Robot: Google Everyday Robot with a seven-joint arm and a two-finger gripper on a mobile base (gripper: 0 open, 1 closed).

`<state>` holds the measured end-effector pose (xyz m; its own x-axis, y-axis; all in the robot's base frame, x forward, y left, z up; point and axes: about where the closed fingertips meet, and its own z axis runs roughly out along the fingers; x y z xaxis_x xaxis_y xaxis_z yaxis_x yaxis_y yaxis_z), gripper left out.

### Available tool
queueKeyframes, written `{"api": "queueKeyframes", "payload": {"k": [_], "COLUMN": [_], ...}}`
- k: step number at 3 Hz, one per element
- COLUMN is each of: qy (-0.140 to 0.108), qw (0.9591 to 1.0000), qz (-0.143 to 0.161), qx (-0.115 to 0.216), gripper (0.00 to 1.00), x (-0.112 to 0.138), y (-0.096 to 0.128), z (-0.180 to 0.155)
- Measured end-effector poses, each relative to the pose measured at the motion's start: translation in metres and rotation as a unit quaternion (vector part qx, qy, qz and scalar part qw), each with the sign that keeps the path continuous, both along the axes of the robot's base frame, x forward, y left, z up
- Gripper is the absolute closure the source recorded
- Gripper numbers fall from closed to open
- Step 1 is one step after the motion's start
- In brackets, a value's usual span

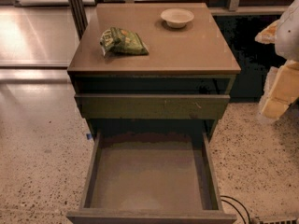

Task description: Place green jalapeno chip bag into middle drawer

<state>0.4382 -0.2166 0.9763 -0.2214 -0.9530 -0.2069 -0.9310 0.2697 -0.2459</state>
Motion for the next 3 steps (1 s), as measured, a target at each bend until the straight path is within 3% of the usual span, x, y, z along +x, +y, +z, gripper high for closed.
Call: {"api": "queueKeyframes", "payload": {"k": [1, 2, 3], "qy": [-0.002, -0.012, -0.020], "qw": [1.0000, 0.9998, 0.9984], "qz": [0.000, 0.015, 0.052], "qx": [0.001, 0.008, 0.014], "gripper": [0.00, 0.00, 0.00], "x": [0.000, 0.024, 0.066], "y": [0.000, 0.009, 0.037], "z": [0.001, 0.002, 0.003]}}
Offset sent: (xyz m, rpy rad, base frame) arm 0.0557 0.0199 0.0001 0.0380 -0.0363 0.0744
